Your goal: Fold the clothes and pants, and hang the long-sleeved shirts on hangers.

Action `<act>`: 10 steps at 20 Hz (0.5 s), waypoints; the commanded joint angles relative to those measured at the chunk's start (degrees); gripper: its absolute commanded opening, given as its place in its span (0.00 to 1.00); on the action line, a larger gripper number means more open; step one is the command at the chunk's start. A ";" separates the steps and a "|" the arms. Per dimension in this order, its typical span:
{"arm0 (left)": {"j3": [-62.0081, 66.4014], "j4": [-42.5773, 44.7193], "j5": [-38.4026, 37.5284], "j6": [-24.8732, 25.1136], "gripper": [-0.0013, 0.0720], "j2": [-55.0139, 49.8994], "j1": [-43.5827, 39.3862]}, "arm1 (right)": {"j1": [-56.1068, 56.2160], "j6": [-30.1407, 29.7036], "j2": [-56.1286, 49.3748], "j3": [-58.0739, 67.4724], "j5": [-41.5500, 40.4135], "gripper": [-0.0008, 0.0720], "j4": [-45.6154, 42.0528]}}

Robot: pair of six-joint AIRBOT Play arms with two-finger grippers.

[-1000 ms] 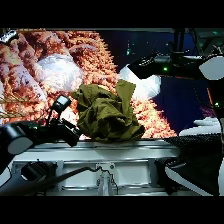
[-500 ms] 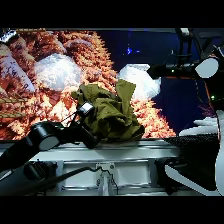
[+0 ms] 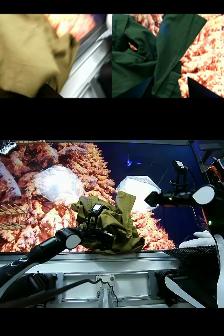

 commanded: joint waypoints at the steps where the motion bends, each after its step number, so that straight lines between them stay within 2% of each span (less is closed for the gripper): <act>1: 8.37 2.75 3.45 4.44 0.04 -1.79 3.74 | -0.07 0.11 5.70 -4.61 1.25 0.69 0.55; 3: 15.91 6.38 3.45 4.44 0.04 -1.79 9.07 | -0.07 0.66 10.29 -8.17 2.03 0.69 0.63; 6: 25.20 6.40 3.15 4.26 0.04 -1.79 16.79 | -0.04 3.32 18.23 -14.69 2.71 0.69 1.14; 10: 30.64 6.43 3.02 4.28 0.03 -1.53 19.19 | -0.04 8.68 29.79 -23.74 2.86 0.69 5.95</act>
